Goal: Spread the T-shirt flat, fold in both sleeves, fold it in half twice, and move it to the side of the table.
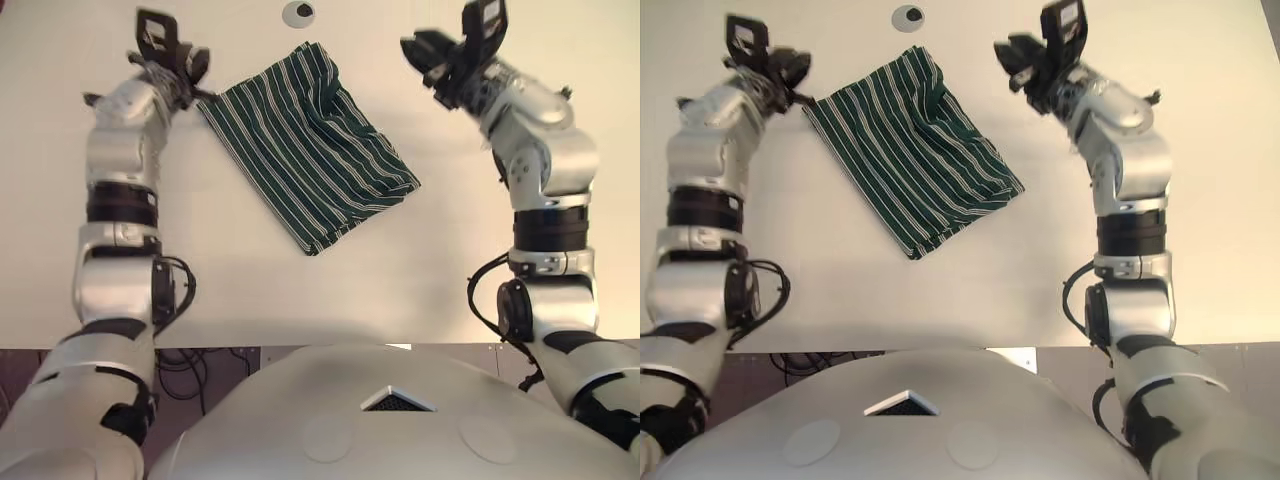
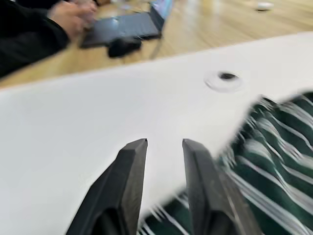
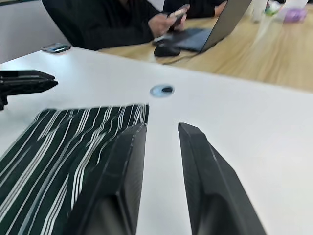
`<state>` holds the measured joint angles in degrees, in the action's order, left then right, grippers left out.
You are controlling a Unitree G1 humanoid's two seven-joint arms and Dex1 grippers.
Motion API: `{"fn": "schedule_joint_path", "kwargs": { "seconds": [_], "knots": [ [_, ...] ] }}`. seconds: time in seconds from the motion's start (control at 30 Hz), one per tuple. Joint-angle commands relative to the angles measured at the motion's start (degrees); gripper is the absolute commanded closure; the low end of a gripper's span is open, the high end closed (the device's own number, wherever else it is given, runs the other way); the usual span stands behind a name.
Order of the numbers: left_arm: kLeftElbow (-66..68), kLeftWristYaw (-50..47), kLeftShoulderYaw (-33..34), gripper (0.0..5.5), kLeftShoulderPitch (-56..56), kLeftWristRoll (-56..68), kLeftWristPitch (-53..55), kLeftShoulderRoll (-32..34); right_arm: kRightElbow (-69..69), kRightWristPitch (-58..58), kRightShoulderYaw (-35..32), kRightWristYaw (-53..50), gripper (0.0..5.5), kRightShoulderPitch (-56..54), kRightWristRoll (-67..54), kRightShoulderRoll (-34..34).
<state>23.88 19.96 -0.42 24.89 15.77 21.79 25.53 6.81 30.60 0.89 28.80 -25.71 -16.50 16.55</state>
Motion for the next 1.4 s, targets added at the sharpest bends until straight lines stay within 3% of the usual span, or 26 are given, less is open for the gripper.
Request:
{"fn": "schedule_joint_path", "kwargs": {
  "seconds": [0.03,0.17,0.43,0.67,0.83,1.03,1.23,1.4],
  "knots": [
    [-44.6,-1.7,-5.9,4.23,-21.5,11.1,18.1,-1.4,-5.1,2.7,-0.7,-0.2,4.32,3.5,-0.4,1.5],
    [-58.4,-1.0,-12.5,4.23,-30.6,6.9,20.6,3.8,-5.2,2.6,-0.9,-0.5,4.32,3.4,-0.3,1.3],
    [-62.2,0.3,-16.9,4.23,-40.2,-0.5,20.6,9.9,-5.6,1.8,-1.5,-1.6,4.32,4.5,0.2,0.3],
    [-54.2,3.2,-16.5,4.23,-41.3,-2.5,15.9,9.8,-6.2,2.1,-0.6,-1.7,4.32,5.3,0.4,0.2],
    [-46.0,10.7,-14.1,4.23,-44.3,-6.4,8.6,19.5,-5.5,3.5,-0.3,-0.4,4.32,4.6,0.0,1.0],
    [-44.2,15.9,-5.7,4.23,-43.3,-5.4,2.7,25.1,-7.3,8.2,-0.6,0.9,4.32,6.1,-1.3,1.3],
    [-56.0,11.6,7.2,4.23,-37.1,15.7,16.1,14.4,-16.1,22.5,-3.3,-2.7,4.32,9.9,-8.6,-2.8],
    [-56.8,6.3,17.2,3.71,-39.4,27.6,27.2,10.6,-21.8,35.4,-6.5,-7.7,3.61,13.0,-14.0,-5.6]
  ]
}}
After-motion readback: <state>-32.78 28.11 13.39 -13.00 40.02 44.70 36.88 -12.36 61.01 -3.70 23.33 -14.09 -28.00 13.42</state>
